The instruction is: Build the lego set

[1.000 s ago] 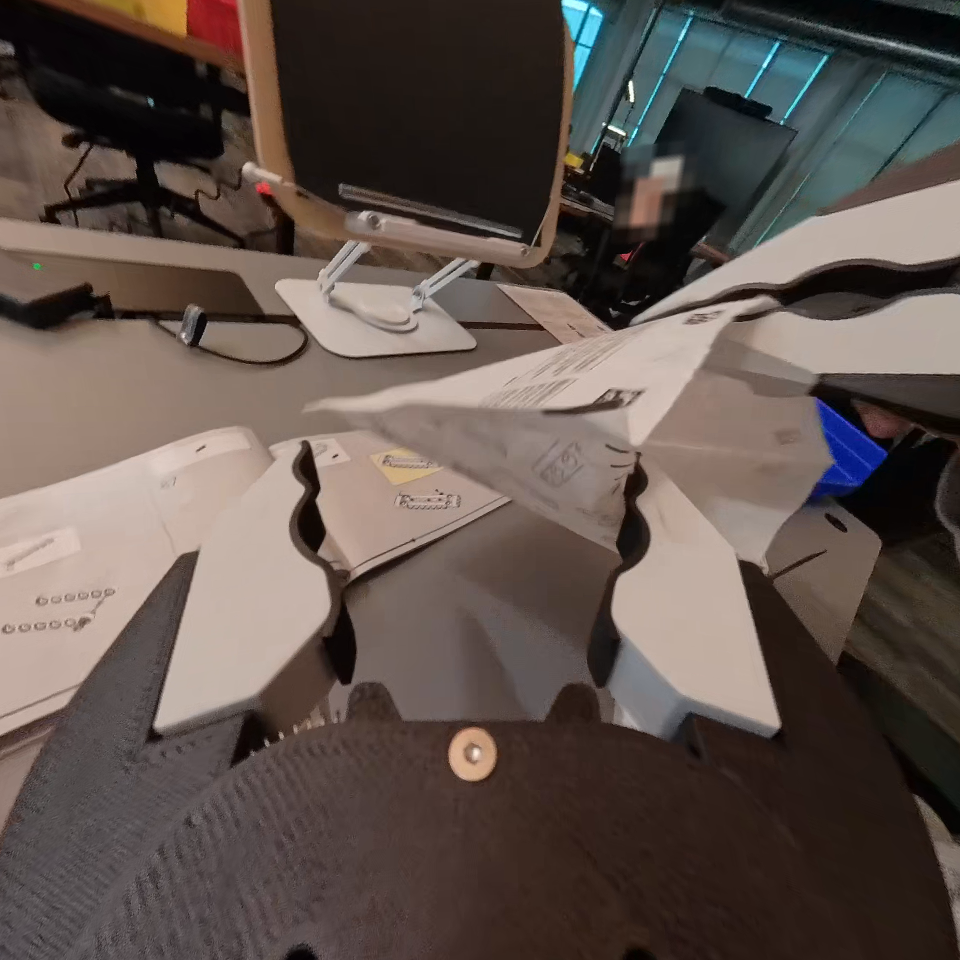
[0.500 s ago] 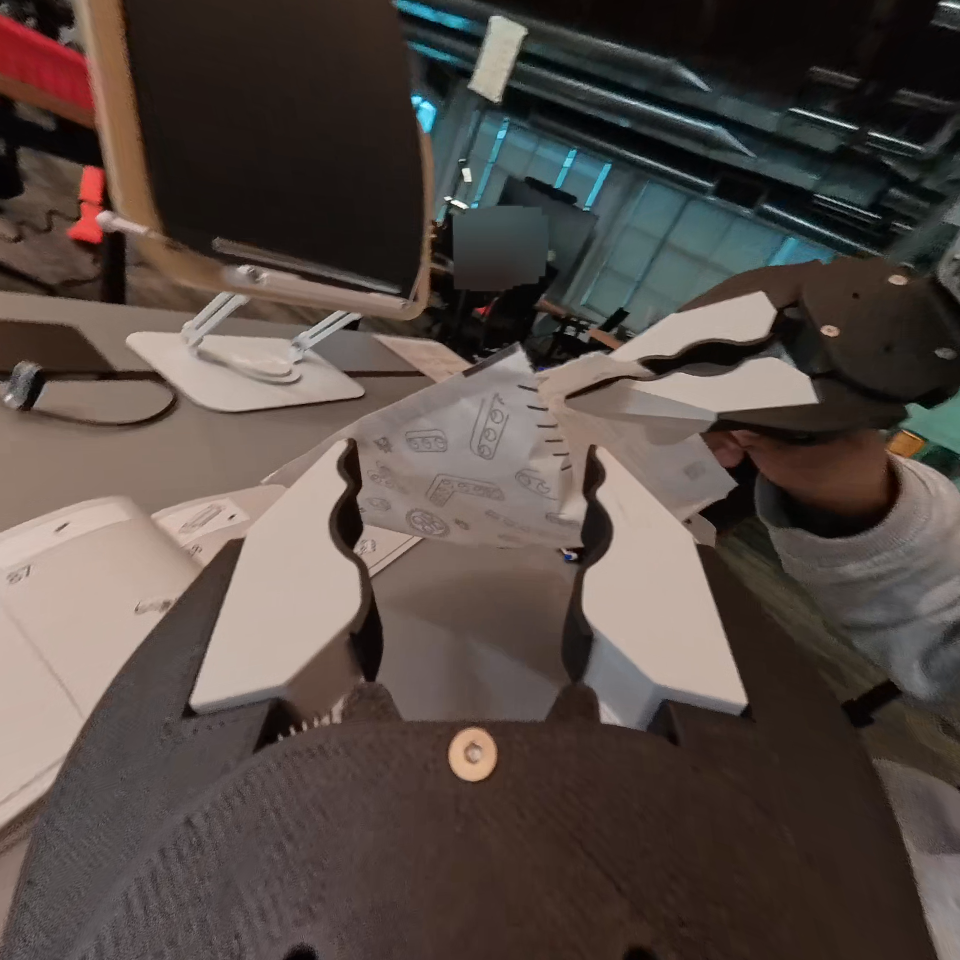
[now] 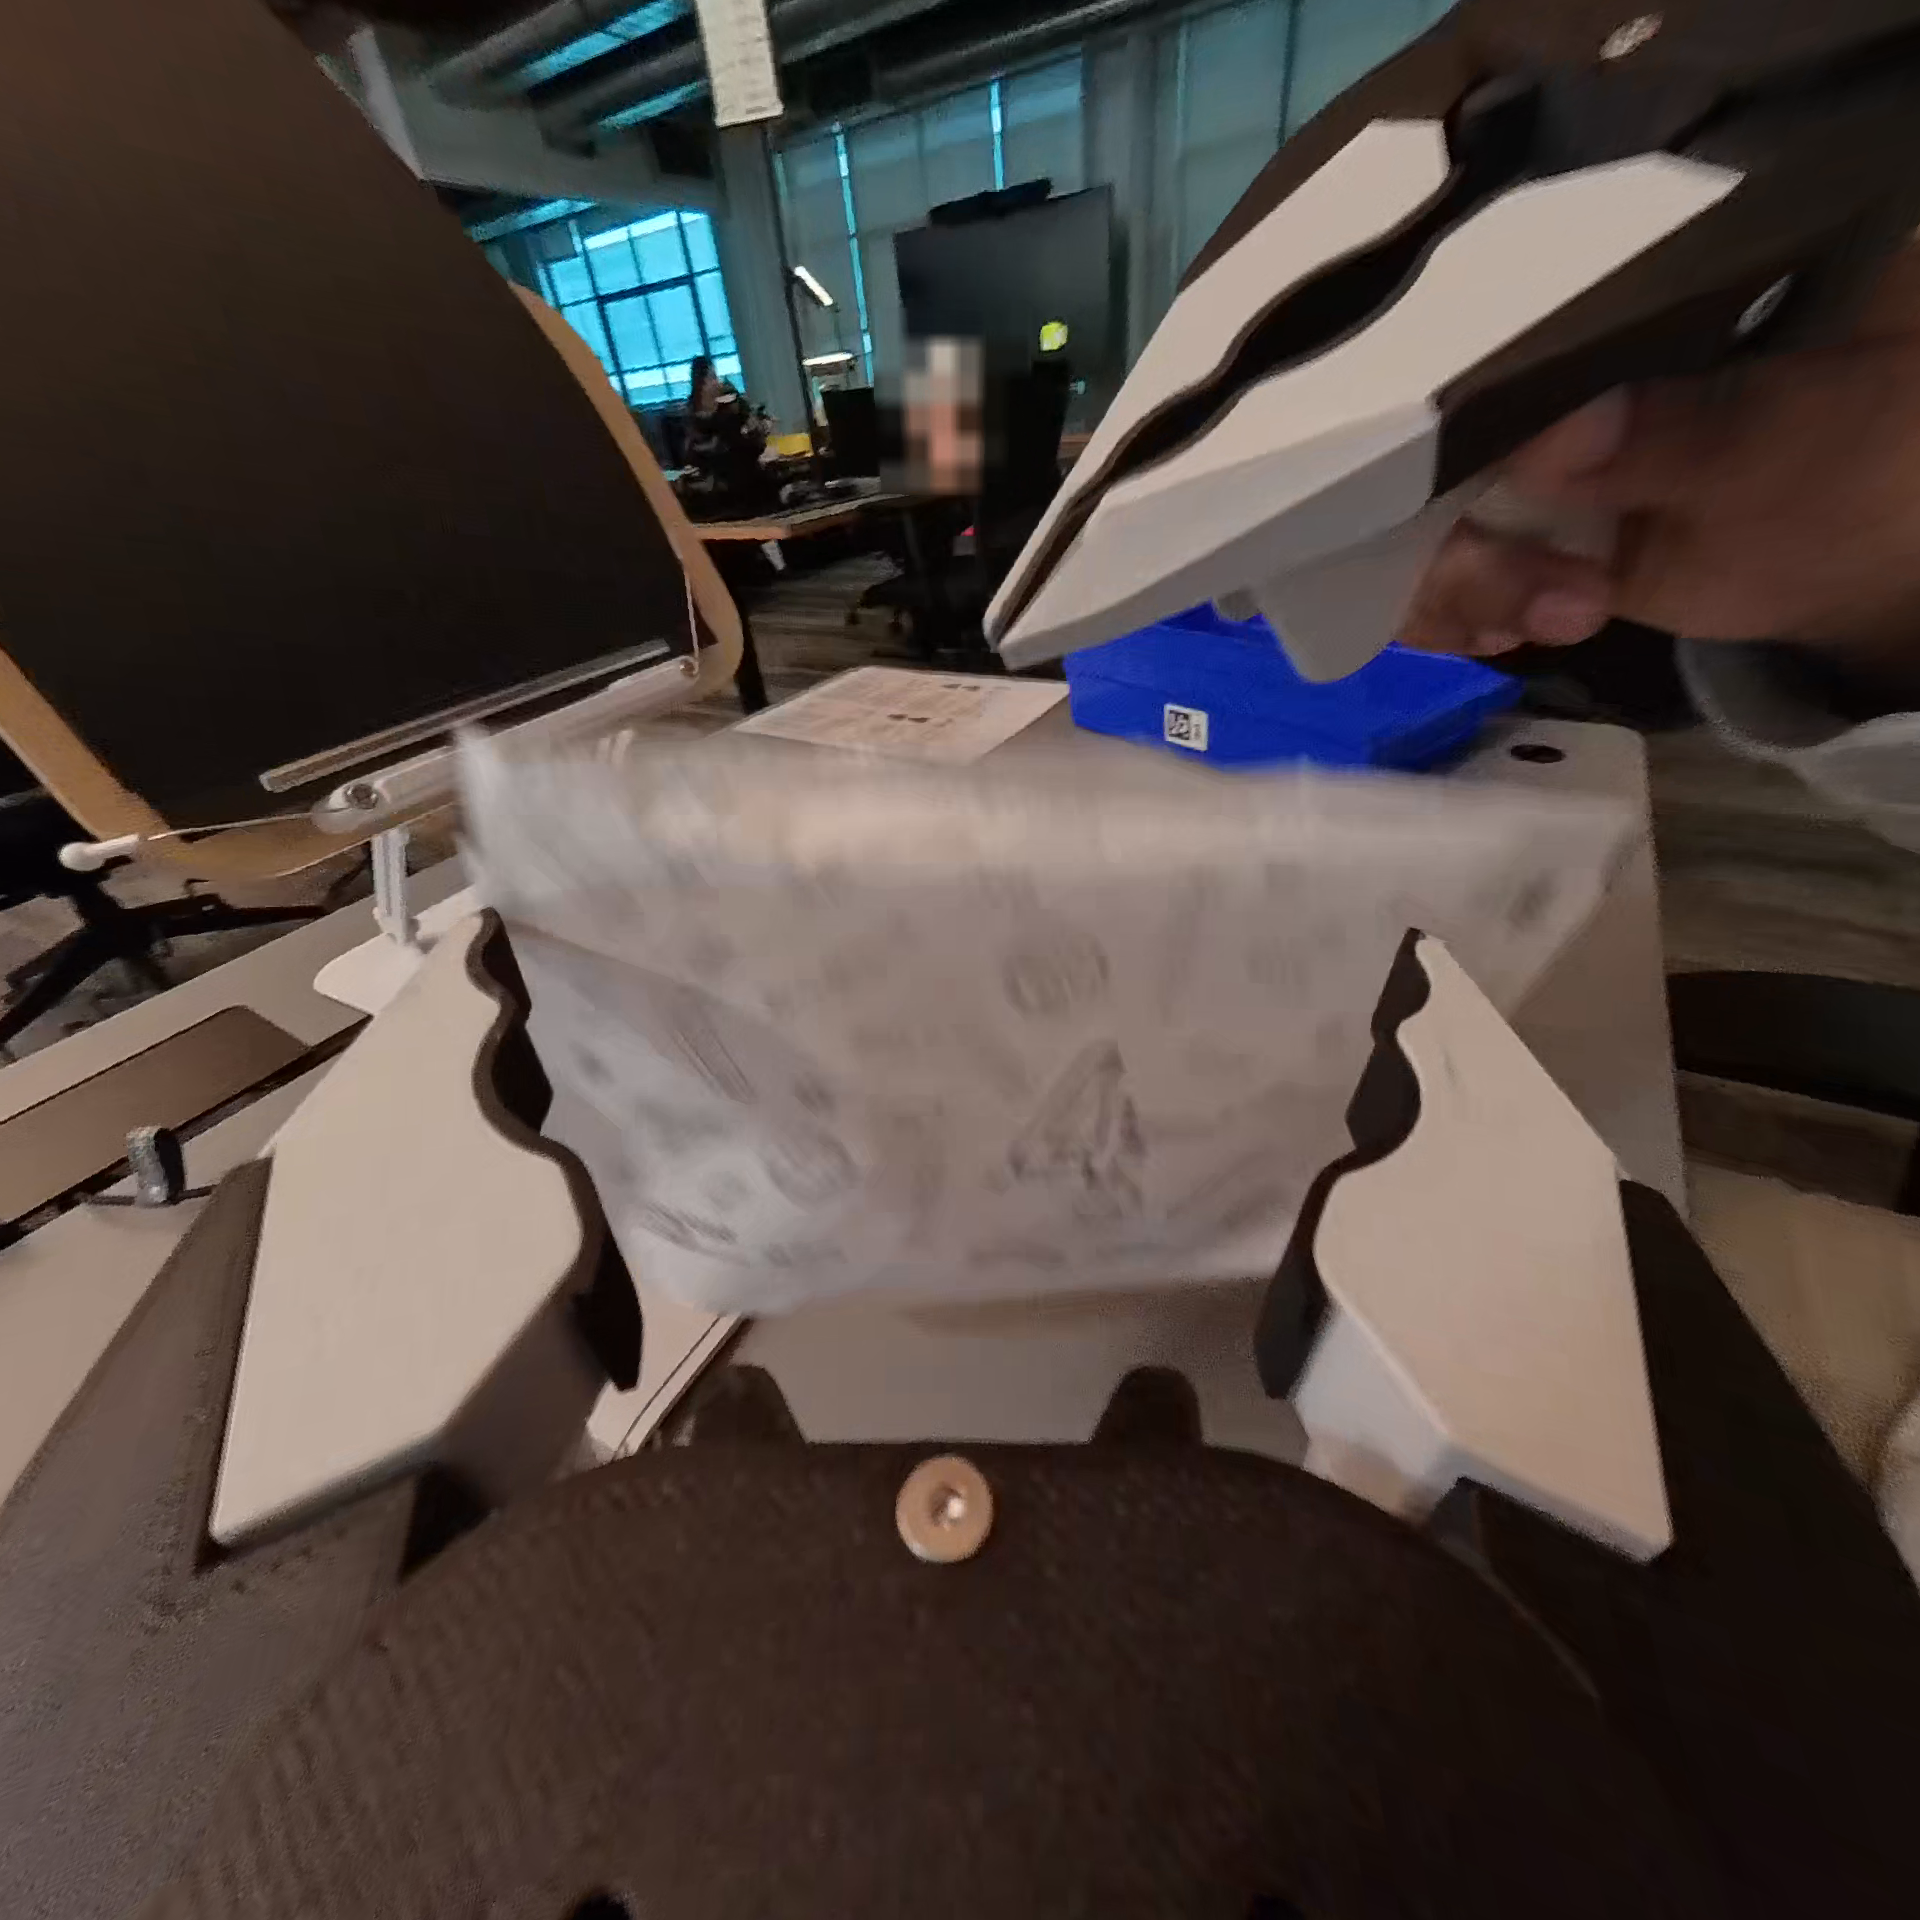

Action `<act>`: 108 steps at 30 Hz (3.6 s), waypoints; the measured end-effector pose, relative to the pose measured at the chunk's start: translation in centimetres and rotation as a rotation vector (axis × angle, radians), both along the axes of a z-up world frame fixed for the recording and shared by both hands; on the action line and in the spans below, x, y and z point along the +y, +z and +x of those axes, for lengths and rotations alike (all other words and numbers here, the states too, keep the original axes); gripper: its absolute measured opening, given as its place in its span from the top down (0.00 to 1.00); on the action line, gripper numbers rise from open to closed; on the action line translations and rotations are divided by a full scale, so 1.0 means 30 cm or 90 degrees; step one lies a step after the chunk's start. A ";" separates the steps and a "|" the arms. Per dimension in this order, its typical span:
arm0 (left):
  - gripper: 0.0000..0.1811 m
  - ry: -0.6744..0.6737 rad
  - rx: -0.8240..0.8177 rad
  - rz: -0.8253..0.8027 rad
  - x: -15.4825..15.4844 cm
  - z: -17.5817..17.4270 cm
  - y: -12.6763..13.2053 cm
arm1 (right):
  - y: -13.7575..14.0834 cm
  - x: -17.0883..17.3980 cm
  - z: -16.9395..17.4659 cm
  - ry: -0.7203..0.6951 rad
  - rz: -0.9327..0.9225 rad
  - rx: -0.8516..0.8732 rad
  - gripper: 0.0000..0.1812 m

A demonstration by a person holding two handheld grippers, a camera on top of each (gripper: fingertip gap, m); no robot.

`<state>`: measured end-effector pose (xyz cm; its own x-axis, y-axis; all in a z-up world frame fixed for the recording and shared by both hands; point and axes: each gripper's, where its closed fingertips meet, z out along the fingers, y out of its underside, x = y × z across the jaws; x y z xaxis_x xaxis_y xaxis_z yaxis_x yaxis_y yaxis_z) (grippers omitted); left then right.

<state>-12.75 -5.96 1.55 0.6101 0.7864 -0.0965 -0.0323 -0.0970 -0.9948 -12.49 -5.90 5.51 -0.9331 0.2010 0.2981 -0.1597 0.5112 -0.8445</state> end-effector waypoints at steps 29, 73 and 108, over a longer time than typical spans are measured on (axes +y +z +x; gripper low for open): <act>0.84 -0.294 -0.168 -0.339 0.091 0.280 -0.267 | -0.311 0.227 0.194 0.011 -0.172 -0.278 0.76; 1.00 -0.421 -0.109 0.366 0.124 0.157 0.044 | -0.313 0.295 0.113 -0.053 -0.278 -0.217 0.69; 0.93 -0.363 -0.497 0.427 -0.010 0.061 -0.252 | -0.346 0.198 0.000 0.040 0.167 -0.296 0.80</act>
